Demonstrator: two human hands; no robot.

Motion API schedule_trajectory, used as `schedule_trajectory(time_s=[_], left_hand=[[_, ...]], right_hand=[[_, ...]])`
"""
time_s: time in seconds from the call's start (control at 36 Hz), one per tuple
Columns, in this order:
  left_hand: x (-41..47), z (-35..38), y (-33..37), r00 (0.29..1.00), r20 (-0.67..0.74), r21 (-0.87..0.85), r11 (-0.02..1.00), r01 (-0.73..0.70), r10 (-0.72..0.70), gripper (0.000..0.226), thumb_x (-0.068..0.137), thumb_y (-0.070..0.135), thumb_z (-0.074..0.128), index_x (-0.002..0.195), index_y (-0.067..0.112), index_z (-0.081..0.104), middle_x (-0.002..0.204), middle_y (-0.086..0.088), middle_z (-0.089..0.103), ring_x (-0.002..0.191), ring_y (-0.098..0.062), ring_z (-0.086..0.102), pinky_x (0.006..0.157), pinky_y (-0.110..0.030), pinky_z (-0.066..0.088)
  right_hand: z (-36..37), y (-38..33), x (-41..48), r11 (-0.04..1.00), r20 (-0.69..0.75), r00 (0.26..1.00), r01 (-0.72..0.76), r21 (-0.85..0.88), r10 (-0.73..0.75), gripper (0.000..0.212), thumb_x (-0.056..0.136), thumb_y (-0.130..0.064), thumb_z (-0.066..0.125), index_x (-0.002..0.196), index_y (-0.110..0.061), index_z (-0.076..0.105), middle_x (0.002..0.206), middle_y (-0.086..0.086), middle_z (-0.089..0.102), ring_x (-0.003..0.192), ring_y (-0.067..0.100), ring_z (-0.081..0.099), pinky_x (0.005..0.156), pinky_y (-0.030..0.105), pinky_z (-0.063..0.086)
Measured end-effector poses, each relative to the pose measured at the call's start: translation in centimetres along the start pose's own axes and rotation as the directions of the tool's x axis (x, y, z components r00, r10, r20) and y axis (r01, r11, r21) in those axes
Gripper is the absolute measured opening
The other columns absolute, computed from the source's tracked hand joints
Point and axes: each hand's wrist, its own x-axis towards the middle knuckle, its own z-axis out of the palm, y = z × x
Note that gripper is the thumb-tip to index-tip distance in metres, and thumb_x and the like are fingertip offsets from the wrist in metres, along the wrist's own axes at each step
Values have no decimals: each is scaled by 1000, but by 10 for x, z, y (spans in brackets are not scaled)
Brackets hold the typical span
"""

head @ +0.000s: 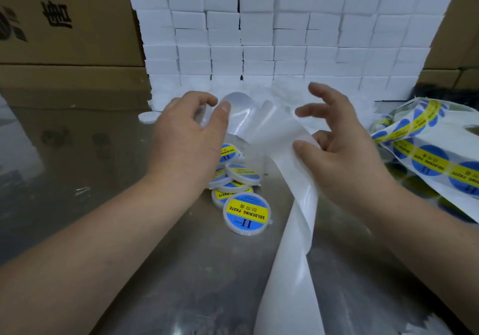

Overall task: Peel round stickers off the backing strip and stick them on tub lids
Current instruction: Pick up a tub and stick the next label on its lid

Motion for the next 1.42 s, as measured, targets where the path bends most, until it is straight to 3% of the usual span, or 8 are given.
schedule_trajectory(time_s=[0.17,0.28,0.39,0.5,0.61,0.86,1.19,1.42], left_hand=[[10,-7,-2,991,-94,-42,995,89,-93,22,91,44,45,76,31,52,72,12,51,62,7,46,53,-8,32],[6,-4,-4,996,-40,-21,997,73,-74,22,91,47,45,73,34,49,82,8,51,73,-6,44,64,-23,33],[-4,-2,-1,997,-2,51,996,-71,71,19,87,51,50,86,31,51,92,6,51,78,-1,40,64,-14,31],[-7,-2,1,992,40,84,989,-122,119,30,74,59,45,90,33,49,93,10,47,84,3,38,65,-17,27],[-8,-1,3,987,46,108,981,-161,157,34,70,58,50,92,33,52,91,13,44,86,3,38,67,-18,28],[-9,-5,7,967,67,96,964,-250,244,46,58,53,71,95,31,55,89,21,41,88,4,38,69,-5,30],[-9,-5,7,941,110,198,921,-336,320,54,59,47,75,103,19,61,99,12,43,93,-4,40,72,-13,27],[-2,3,-7,980,110,337,921,-196,169,28,81,20,60,108,26,54,108,7,46,99,-12,44,67,-15,23]], right_hand=[[-3,-3,-2,994,-18,995,96,-51,-97,77,79,6,50,114,-61,34,116,-33,48,55,5,44,57,5,36],[0,-5,-2,992,2,993,121,-47,-121,62,78,15,46,94,-44,58,91,-27,60,66,-10,52,62,3,35],[3,-7,-6,997,104,994,-46,59,39,55,77,15,44,62,-34,67,65,-20,67,67,-7,58,60,6,41],[1,-8,-3,952,108,983,-172,253,149,26,74,-13,52,60,-22,72,64,-6,69,65,1,60,57,14,44],[-2,-4,2,895,172,952,-297,333,252,35,71,-43,47,62,-22,74,69,0,70,78,16,62,65,30,45],[-1,0,7,872,96,947,-319,371,306,25,67,-37,60,57,-17,72,65,-1,68,75,16,61,85,40,47],[0,2,7,884,97,933,-359,298,346,16,74,-16,67,58,-18,71,59,-1,65,60,16,57,59,27,46],[-1,2,8,893,-10,936,-333,302,352,24,78,-13,64,54,-15,64,54,-3,61,50,11,53,48,18,41]])
